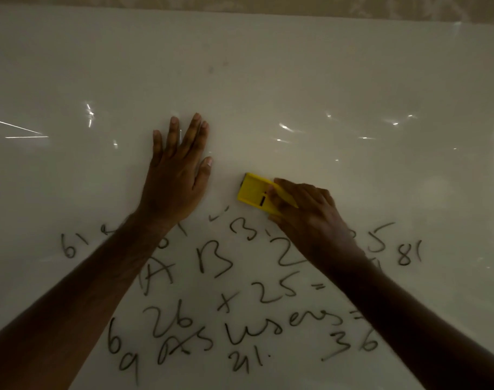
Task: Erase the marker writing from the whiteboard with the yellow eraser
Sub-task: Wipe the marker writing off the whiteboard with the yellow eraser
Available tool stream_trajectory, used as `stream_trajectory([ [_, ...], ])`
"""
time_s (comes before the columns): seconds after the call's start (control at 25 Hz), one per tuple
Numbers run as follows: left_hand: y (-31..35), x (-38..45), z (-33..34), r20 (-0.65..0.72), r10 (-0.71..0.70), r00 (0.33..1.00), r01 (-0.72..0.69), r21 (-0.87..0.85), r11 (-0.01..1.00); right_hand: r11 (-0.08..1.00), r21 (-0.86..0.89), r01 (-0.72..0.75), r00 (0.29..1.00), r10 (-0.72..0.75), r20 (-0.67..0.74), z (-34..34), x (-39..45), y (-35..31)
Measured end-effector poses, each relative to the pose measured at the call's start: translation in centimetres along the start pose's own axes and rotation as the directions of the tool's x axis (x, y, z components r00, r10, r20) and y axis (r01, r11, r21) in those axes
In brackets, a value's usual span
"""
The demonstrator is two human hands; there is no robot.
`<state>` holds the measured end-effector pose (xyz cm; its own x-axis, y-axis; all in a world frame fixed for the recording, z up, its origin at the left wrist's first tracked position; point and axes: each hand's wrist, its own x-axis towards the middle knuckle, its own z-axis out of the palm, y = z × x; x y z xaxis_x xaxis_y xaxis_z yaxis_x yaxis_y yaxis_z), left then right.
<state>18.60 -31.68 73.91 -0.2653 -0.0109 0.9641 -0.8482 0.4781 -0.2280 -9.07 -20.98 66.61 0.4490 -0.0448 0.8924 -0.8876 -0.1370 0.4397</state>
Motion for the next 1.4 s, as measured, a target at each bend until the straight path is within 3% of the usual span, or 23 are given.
stream_trajectory([
  [0.12,-0.7,-0.2,-0.1,0.0,0.03,1.0,-0.03,0.009,1.0,0.997,0.059,0.056,0.998,-0.058,0.029,1.3,-0.9,-2.9],
  [0.28,-2.2,-1.1,-0.4,0.012,0.077,0.997,-0.077,0.037,0.996,0.989,0.033,0.141,0.983,-0.144,0.113,0.0,-3.3,-1.5],
  [0.44,-2.5,-1.8,-0.4,0.005,0.097,0.995,-0.097,0.059,0.993,1.0,-0.017,0.025,0.999,-0.024,0.029,0.0,-0.8,-1.1],
  [0.56,-2.9,-1.9,-0.3,-0.005,0.1,0.995,-0.099,0.073,0.992,1.0,0.015,-0.02,1.0,0.02,-0.012,1.8,1.9,-4.7],
  [0.84,-5.5,-2.5,-1.1,0.003,0.096,0.995,-0.096,0.086,0.992,0.99,0.065,0.124,0.98,-0.133,0.147,1.4,-3.2,-5.8],
  [1.0,-8.3,-3.2,-2.2,0.023,0.066,0.998,-0.068,0.075,0.995,0.999,0.027,0.027,0.998,-0.028,0.06,1.1,-0.3,-5.1],
  [1.16,-9.1,-3.4,-2.5,0.008,0.06,0.998,-0.06,0.062,0.996,0.999,0.034,-0.034,0.999,0.033,0.007,3.7,4.2,-8.9],
  [1.4,-11.1,-3.8,-3.0,0.014,0.067,0.998,-0.068,0.062,0.996,0.986,0.097,0.138,0.978,-0.151,0.147,3.4,0.5,-10.7],
])
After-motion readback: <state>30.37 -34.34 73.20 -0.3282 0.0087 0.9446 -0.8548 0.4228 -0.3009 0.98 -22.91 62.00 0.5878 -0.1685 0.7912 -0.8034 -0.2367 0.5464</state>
